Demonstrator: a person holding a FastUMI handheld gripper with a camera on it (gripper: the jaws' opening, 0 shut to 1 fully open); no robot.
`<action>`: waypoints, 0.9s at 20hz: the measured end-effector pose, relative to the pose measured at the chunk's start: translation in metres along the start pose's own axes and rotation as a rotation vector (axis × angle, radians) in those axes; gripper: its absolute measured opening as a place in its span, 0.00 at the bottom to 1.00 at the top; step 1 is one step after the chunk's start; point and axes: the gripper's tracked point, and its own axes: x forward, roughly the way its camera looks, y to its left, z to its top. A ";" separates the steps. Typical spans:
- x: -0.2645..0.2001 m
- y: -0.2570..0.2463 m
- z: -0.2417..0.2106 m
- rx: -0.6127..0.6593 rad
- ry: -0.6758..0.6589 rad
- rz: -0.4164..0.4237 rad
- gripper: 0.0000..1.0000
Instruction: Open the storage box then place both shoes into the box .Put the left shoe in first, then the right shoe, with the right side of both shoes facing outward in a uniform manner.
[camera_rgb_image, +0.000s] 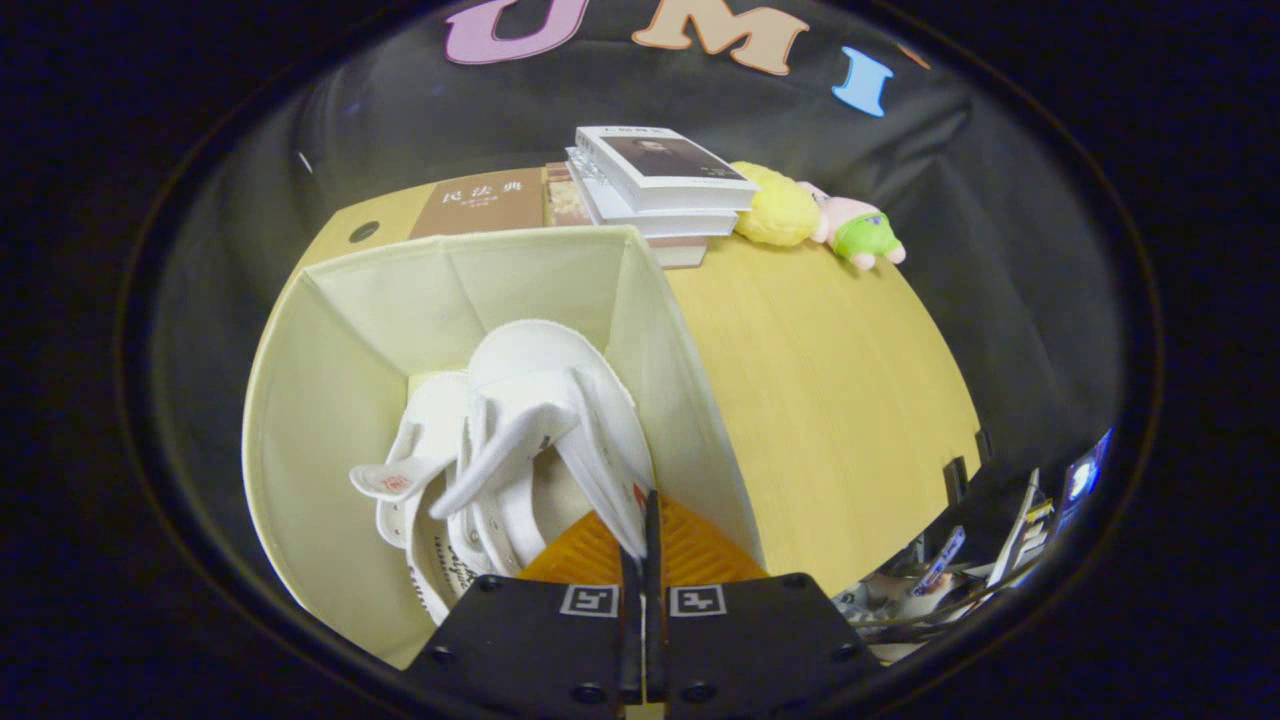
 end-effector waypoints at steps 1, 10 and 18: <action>-0.001 0.003 0.000 -0.009 0.000 0.007 0.06; -0.063 0.035 0.021 0.147 -0.178 0.335 0.71; -0.108 -0.014 0.058 0.152 -0.516 0.365 0.99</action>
